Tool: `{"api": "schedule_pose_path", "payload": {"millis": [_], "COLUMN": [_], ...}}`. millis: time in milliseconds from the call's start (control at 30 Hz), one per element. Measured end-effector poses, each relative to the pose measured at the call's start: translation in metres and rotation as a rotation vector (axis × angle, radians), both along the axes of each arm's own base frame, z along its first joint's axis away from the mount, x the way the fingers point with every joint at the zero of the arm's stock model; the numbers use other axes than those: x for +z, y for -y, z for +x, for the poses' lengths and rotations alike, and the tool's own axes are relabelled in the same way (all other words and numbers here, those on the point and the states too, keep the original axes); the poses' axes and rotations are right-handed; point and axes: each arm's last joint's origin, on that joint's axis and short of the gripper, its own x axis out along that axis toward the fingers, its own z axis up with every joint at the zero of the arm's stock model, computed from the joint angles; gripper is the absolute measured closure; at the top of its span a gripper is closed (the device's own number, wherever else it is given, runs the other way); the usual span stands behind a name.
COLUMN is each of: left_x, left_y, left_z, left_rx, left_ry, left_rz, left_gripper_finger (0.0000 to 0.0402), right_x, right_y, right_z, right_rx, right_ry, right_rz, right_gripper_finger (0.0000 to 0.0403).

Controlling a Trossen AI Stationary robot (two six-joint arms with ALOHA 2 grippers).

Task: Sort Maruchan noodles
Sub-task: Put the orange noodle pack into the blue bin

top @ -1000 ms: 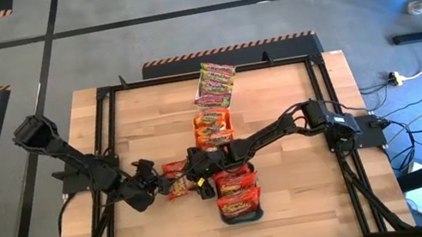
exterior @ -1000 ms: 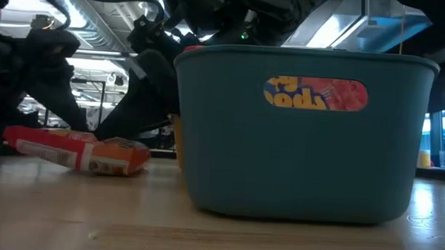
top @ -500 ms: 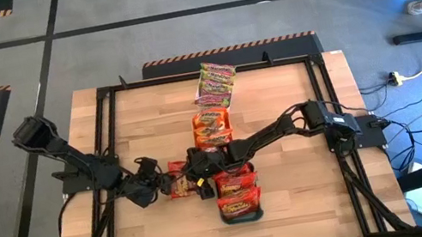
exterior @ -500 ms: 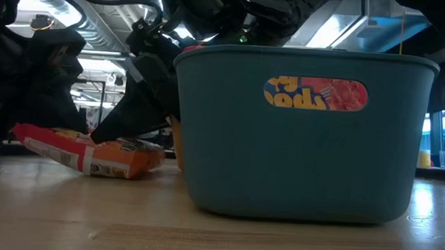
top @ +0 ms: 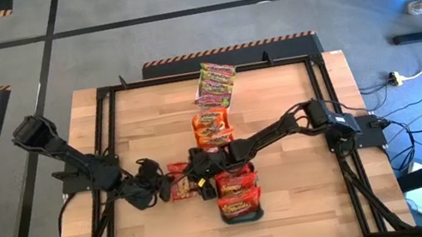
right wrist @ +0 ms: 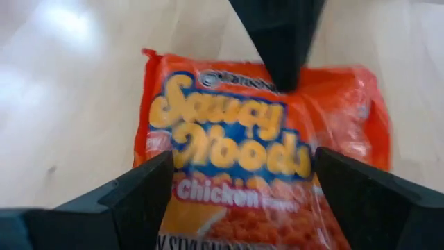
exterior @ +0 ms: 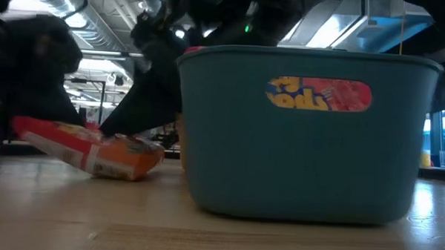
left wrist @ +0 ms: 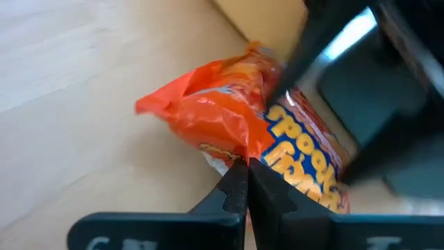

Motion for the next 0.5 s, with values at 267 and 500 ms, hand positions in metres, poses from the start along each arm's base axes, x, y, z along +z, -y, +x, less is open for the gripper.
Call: {"api": "schedule_pose_path", "payload": {"millis": [267, 500], "left_x": [0.029, 0.061], "left_y": [0.020, 0.028], "left_z": [0.012, 0.020], "left_rx": [-0.271, -0.387], "left_ry": [-0.059, -0.165], "left_rz": [0.227, 0.405], "left_gripper_finger": [0.0401, 0.0401], "right_x": [0.057, 0.086], "right_y": [-0.021, -0.009], "right_z": [-0.021, -0.031], "right_rx": [0.062, -0.005], "right_ry": [0.016, 0.013], "right_rz": [-0.021, 0.029], "right_gripper_finger": [0.0061, 0.0061]}}
